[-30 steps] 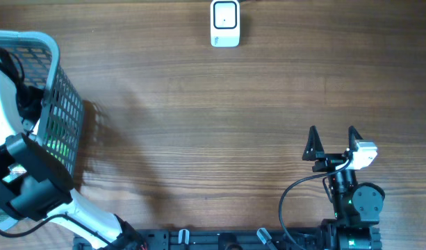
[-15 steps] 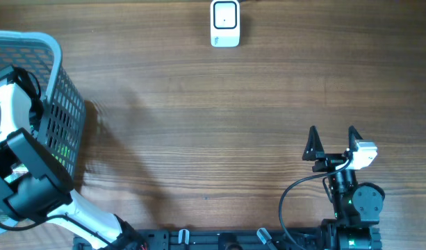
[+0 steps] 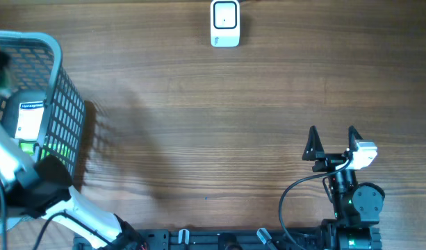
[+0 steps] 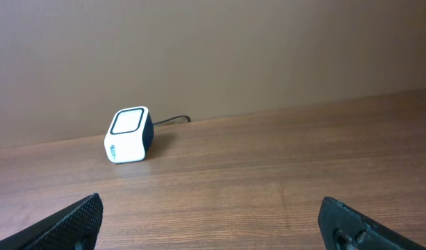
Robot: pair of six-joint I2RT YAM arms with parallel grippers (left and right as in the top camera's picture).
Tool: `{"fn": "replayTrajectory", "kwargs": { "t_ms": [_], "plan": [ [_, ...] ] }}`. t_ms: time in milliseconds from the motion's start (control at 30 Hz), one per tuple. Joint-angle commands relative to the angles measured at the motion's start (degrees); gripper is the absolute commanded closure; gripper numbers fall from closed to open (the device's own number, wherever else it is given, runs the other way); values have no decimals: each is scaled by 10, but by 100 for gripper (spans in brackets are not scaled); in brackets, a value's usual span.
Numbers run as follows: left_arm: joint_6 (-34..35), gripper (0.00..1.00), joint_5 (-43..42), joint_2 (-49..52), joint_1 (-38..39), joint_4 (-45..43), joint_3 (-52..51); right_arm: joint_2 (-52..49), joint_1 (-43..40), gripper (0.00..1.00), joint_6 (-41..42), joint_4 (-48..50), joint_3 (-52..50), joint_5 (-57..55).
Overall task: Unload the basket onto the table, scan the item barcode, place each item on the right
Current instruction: 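Lift the jar out with the left gripper and place it mid-table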
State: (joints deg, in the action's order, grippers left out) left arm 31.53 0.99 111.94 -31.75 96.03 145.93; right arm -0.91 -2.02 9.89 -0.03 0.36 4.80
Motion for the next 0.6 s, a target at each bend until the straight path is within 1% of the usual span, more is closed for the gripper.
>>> {"fn": "replayTrajectory", "kwargs": {
  "t_ms": [0, 67, 133, 200, 233, 300, 367, 467, 567],
  "plan": [
    [19, 36, -159, -65, 16, 5, 130, 3, 3, 0, 7, 1, -1, -8],
    [47, 36, -171, -93, 56, 5, 145, 3, 3, 0, 7, 1, -1, -8],
    [50, 37, -175, -104, 126, 5, 144, 3, 3, 0, 7, 1, -1, -8],
    [52, 37, -175, -99, 202, 5, 144, 3, 3, 0, 7, 1, -1, -8],
    [54, 37, -175, -89, 259, 5, 144, 3, 3, 0, 7, 1, -1, -8],
    [54, 38, -174, -68, 338, 5, 144, 3, 3, 0, 7, 1, -1, -8],
    [81, 39, -137, -35, 425, 5, 135, 3, 3, 0, 7, 1, -1, -8],
    [137, 39, -56, 17, 525, 5, 104, 3, 3, 0, 7, 1, -1, -8],
    [205, 39, -26, 67, 591, 5, 58, 3, 3, 0, 7, 1, -1, -8]
  ]
}}
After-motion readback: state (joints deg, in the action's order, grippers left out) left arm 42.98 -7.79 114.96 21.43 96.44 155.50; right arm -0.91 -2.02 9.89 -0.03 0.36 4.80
